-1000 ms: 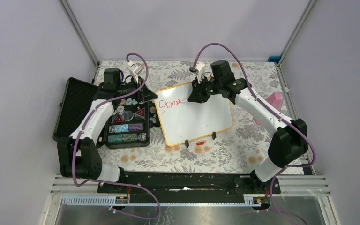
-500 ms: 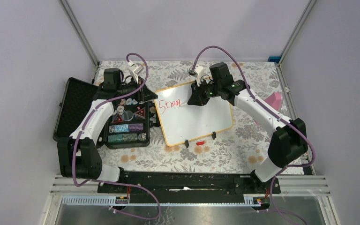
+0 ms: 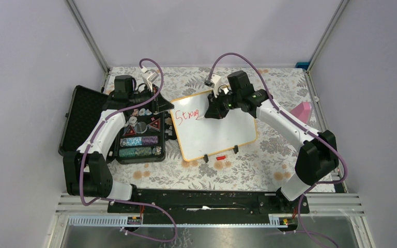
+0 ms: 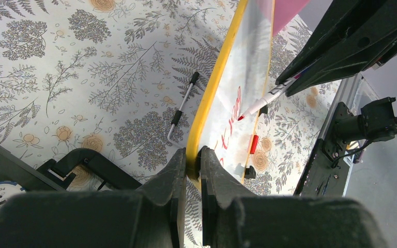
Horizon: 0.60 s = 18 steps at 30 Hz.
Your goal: Write a sentence on the whiteboard
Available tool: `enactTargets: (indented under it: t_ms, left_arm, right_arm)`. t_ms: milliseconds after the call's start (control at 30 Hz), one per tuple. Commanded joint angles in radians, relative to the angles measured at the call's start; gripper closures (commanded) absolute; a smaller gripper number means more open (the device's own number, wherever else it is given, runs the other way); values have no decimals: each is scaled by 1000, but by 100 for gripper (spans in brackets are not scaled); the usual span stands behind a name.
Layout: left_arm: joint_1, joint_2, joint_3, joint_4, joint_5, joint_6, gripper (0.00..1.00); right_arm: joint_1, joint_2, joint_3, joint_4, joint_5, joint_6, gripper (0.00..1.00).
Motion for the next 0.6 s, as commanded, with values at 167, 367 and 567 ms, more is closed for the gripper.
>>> enactTargets:
  t_ms: [167, 367, 567]
  left_arm:
    - [-25, -9, -12, -24, -17, 44, 100]
    - [-25, -18, -13, -24, -19, 47, 100]
    - [-27, -23, -13, -24, -18, 46, 100]
  right_arm:
    - [-2, -71, 71, -54, -49, -19, 100]
    - [-69, -90, 59, -55, -99, -19, 100]
    - [-76, -87, 49, -51, -73, -45, 100]
